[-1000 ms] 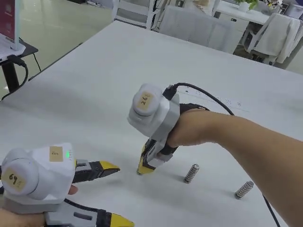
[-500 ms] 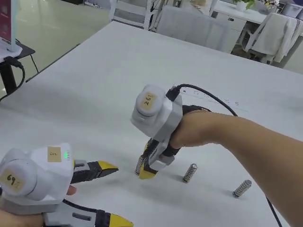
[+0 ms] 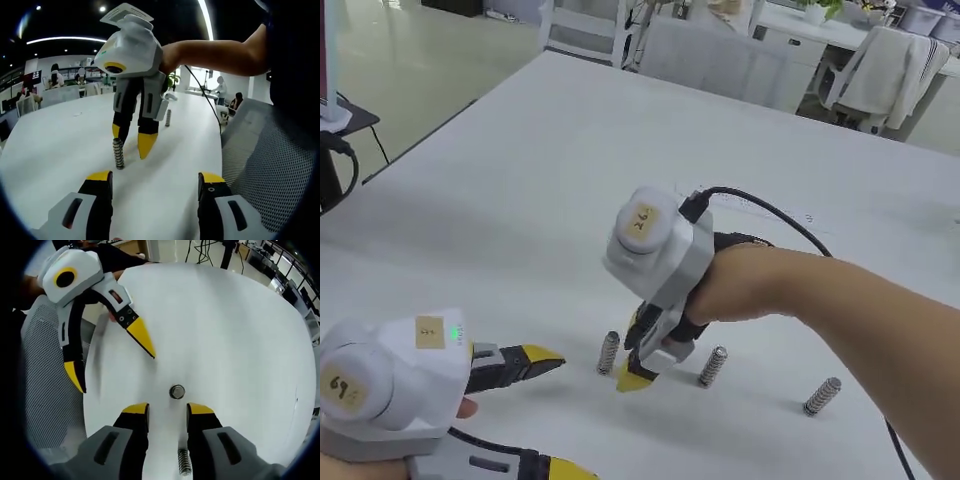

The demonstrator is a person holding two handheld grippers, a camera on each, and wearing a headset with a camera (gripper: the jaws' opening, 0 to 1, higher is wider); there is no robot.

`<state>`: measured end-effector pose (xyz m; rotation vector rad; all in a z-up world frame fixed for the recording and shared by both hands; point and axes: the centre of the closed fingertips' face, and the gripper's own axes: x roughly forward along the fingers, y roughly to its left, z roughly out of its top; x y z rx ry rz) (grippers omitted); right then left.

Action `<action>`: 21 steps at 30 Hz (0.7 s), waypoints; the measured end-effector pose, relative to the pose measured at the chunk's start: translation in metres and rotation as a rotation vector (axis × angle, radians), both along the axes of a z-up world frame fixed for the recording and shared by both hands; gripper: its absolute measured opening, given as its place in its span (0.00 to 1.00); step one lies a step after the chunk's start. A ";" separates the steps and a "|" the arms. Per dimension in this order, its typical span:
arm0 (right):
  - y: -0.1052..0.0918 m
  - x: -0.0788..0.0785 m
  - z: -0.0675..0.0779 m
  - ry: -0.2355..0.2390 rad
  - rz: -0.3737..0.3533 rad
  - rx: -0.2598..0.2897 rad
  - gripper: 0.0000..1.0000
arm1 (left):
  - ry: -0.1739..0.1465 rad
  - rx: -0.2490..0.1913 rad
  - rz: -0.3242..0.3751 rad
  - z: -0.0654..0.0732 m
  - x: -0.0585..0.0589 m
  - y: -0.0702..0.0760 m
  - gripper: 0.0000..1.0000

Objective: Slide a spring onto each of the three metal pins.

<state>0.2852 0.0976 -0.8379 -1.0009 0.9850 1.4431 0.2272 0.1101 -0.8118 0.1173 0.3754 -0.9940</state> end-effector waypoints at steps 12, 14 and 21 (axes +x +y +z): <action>-0.012 -0.011 0.006 0.007 -0.043 0.039 0.29 | -0.001 0.006 -0.011 0.002 0.000 -0.004 0.66; -0.014 -0.013 0.007 0.002 -0.047 0.044 0.29 | -0.002 0.007 -0.011 0.002 0.000 -0.004 0.67; -0.020 -0.018 0.012 -0.010 -0.068 0.073 0.29 | -0.001 0.011 -0.016 0.002 -0.001 -0.007 0.68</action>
